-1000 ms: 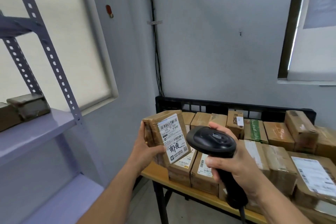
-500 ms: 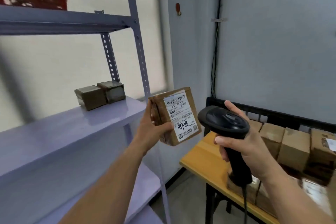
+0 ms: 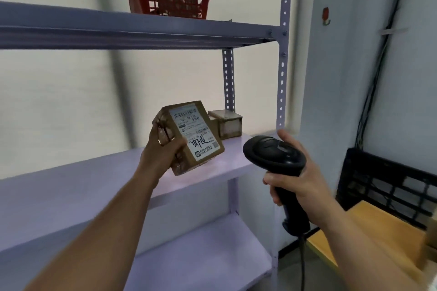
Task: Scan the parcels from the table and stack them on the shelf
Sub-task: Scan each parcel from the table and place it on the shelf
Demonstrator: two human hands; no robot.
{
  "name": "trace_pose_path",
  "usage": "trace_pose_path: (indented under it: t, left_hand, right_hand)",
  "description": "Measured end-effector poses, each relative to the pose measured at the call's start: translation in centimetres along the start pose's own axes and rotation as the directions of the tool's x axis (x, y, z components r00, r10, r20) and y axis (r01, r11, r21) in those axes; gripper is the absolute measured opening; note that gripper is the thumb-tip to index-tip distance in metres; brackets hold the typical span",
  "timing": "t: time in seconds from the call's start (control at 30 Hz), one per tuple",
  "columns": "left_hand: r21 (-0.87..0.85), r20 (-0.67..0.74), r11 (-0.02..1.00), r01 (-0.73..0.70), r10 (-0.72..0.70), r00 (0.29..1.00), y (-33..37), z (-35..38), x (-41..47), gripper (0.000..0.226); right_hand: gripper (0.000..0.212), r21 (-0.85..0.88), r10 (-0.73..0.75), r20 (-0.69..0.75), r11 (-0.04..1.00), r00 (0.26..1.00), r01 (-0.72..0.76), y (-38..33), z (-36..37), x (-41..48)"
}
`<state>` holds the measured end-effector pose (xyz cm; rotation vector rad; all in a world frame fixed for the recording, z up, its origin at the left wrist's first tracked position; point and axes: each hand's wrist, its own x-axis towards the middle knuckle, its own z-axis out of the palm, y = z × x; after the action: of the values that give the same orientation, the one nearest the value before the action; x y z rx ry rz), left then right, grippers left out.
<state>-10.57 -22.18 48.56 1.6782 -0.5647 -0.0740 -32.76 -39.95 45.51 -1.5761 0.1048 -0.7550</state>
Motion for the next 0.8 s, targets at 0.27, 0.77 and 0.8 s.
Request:
trace_pose_path:
  t: [0.27,0.77,0.8]
  left_hand:
    - [0.087,-0.058,0.992,0.09,-0.085,0.995,-2.9,-2.6,4.5,0.076]
    - [0.641,0.006,0.767,-0.024,0.027,1.0,-6.7,-2.4,11.3,0.067]
    - [0.64,0.004,0.768,-0.021,0.023,1.0,-6.9,-2.4,12.1,0.066]
  right_hand:
    - [0.092,0.007,0.016,0.022,1.0,1.0,-0.016,2.0,3.3,4.5]
    - [0.094,0.047,-0.013,0.055,0.999,0.998,0.01,5.1,7.4,12.3]
    - [0.095,0.046,-0.009,0.051,0.999,0.999,0.007,5.3,7.5,12.6]
